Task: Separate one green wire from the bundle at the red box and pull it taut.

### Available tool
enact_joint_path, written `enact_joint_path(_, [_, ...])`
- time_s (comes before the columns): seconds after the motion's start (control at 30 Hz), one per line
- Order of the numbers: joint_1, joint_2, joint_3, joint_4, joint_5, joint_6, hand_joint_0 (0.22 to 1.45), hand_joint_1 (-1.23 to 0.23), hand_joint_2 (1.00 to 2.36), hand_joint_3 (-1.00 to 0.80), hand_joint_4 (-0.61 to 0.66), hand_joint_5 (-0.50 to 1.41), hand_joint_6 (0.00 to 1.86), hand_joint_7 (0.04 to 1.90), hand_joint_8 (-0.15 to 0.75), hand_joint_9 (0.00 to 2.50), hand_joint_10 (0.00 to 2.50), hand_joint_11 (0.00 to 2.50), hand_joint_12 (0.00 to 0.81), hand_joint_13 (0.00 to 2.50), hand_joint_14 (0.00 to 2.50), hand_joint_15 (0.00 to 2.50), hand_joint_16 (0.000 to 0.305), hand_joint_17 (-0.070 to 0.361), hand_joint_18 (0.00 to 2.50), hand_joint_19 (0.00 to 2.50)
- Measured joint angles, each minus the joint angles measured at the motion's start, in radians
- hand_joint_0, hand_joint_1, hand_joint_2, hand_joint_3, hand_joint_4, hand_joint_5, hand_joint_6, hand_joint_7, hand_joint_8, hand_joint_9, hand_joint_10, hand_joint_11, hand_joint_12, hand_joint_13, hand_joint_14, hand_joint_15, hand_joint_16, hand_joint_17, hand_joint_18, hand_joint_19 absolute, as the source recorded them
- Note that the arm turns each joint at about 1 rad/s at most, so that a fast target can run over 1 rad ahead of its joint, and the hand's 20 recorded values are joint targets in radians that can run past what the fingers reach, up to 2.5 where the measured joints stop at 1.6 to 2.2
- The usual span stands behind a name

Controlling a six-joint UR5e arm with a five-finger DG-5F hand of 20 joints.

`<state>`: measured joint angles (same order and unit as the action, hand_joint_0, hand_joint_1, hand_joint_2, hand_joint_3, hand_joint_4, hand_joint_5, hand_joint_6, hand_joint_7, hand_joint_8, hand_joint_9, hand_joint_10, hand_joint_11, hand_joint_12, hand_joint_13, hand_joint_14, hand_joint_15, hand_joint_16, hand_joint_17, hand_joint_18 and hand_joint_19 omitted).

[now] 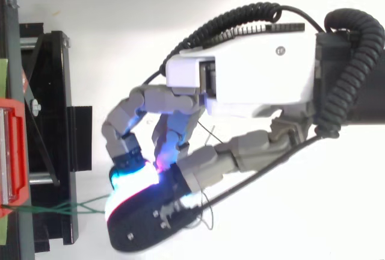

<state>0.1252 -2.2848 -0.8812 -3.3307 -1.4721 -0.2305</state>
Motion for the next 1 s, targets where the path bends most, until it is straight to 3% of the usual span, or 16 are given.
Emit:
enact_joint_path(0.17, [-0.004,-0.001,-0.061,0.067,0.037,0.012,0.6,-0.52,1.02,-0.29,0.19,-0.18,0.83,1.16,0.334,1.19,0.03,1.13,0.46,0.91,0.02,0.58,0.064,0.145,0.79,0.46])
enact_joint_path(0.37, [-0.009,-0.001,-0.079,0.126,0.043,0.014,0.6,-0.59,1.03,-0.13,0.21,-0.2,0.88,1.14,0.35,1.16,0.03,1.19,0.463,0.91,0.02,0.58,0.065,0.147,0.8,0.46])
enact_joint_path(0.7, [-0.012,0.0,-0.075,0.124,0.042,0.011,0.63,-0.66,1.03,-0.16,0.19,-0.21,0.9,1.06,0.333,1.13,0.03,1.21,0.455,0.89,0.02,0.59,0.065,0.146,0.79,0.44])
enact_joint_path(1.0, [-0.007,0.001,-0.019,0.047,0.038,-0.001,0.64,-0.69,1.03,-0.19,0.19,-0.22,0.9,1.04,0.333,1.11,0.03,1.22,0.448,0.89,0.02,0.59,0.064,0.144,0.77,0.43])
